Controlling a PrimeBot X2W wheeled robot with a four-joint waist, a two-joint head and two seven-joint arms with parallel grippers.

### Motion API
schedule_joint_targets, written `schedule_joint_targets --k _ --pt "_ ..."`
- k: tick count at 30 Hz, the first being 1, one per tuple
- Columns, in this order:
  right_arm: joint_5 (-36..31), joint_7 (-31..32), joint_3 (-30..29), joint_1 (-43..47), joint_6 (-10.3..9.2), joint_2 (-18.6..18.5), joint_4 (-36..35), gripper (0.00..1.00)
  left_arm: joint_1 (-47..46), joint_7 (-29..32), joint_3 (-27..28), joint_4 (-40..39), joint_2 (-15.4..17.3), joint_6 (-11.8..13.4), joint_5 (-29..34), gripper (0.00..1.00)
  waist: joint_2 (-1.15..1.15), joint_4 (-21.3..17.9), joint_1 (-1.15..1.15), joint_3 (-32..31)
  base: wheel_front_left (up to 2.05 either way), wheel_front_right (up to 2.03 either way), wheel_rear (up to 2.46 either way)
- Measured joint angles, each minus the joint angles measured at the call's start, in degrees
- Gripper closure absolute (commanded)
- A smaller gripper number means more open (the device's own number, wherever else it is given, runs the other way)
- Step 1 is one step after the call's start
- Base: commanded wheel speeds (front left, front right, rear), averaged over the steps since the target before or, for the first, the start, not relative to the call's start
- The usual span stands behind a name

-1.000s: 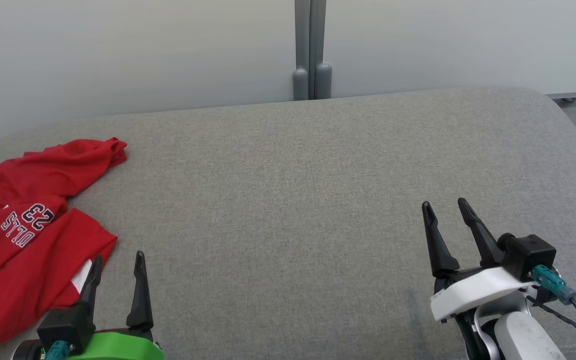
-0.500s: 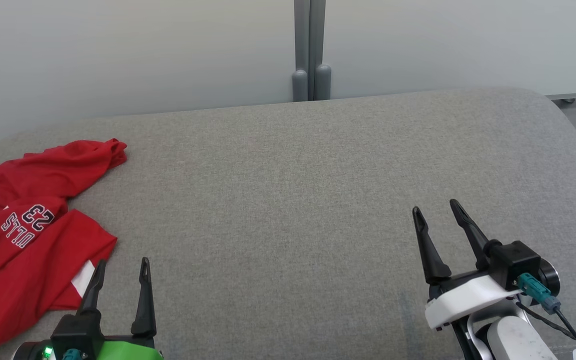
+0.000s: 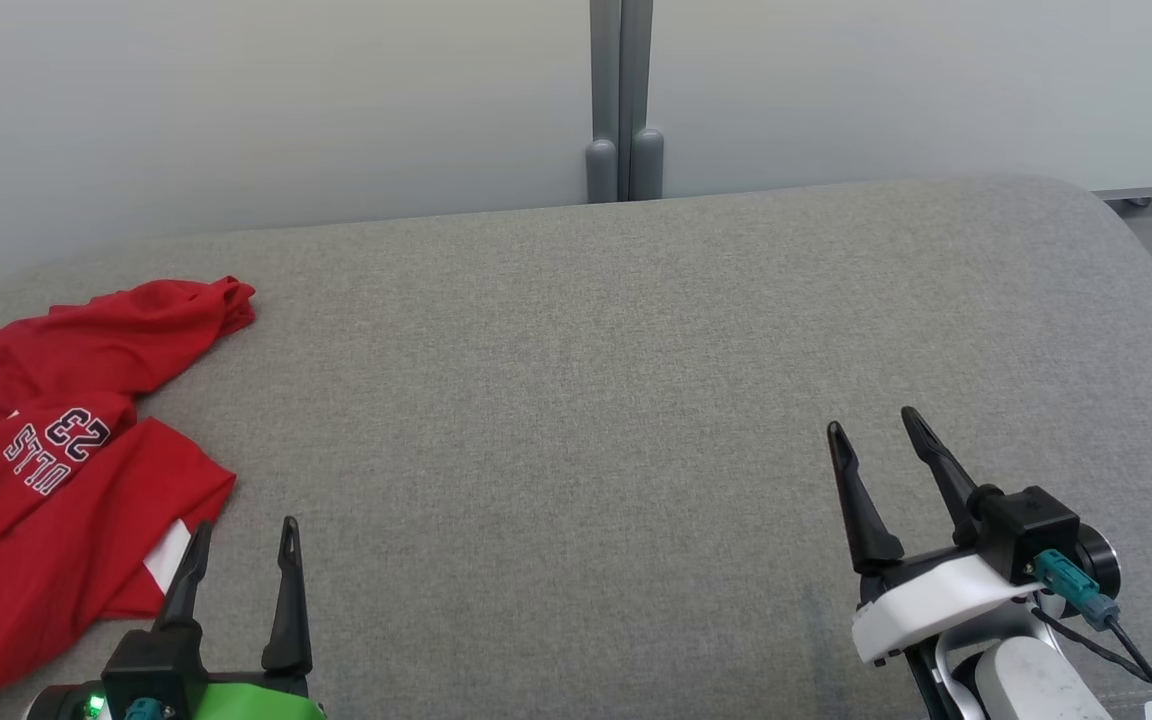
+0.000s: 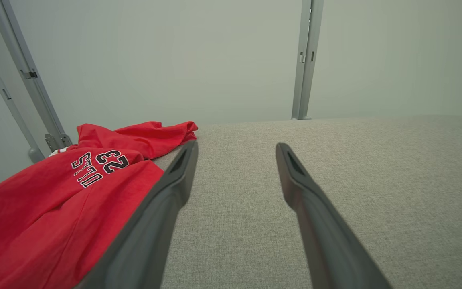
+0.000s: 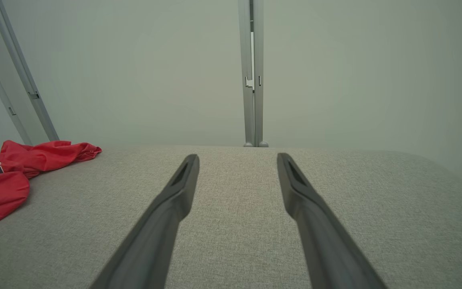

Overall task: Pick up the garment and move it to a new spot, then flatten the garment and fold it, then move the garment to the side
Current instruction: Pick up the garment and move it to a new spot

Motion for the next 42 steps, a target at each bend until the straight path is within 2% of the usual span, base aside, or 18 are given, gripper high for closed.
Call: schedule_joint_targets --k 14,21,30,42 --pt "0.0 0.0 -0.79 -0.01 0.0 0.3 0.03 0.0 -0.02 0.0 0.03 0.19 0.0 -0.29 0.01 0.0 0.0 0.42 0.0 -0.03 0.0 0.0 0.0" --pt "0.02 0.0 -1.69 0.01 -0.02 0.45 -0.1 0.0 -0.15 0.0 -0.3 0.38 -0.01 -0.7 0.82 0.0 0.0 2.23 0.0 0.1 0.0 0.0 0.0" --pt "0.09 0.0 -2.09 0.04 0.02 0.69 -0.56 0.0 -0.67 0.0 0.07 0.34 -0.02 -0.68 1.38 0.0 0.0 6.69 0.0 0.27 0.0 0.0 0.0" --pt "0.37 0.0 -1.27 0.06 1.07 1.15 -0.62 0.0 -0.64 -0.01 0.26 0.4 -0.02 -0.43 1.52 0.0 0.0 15.17 0.0 -0.03 0.0 0.0 0.0"
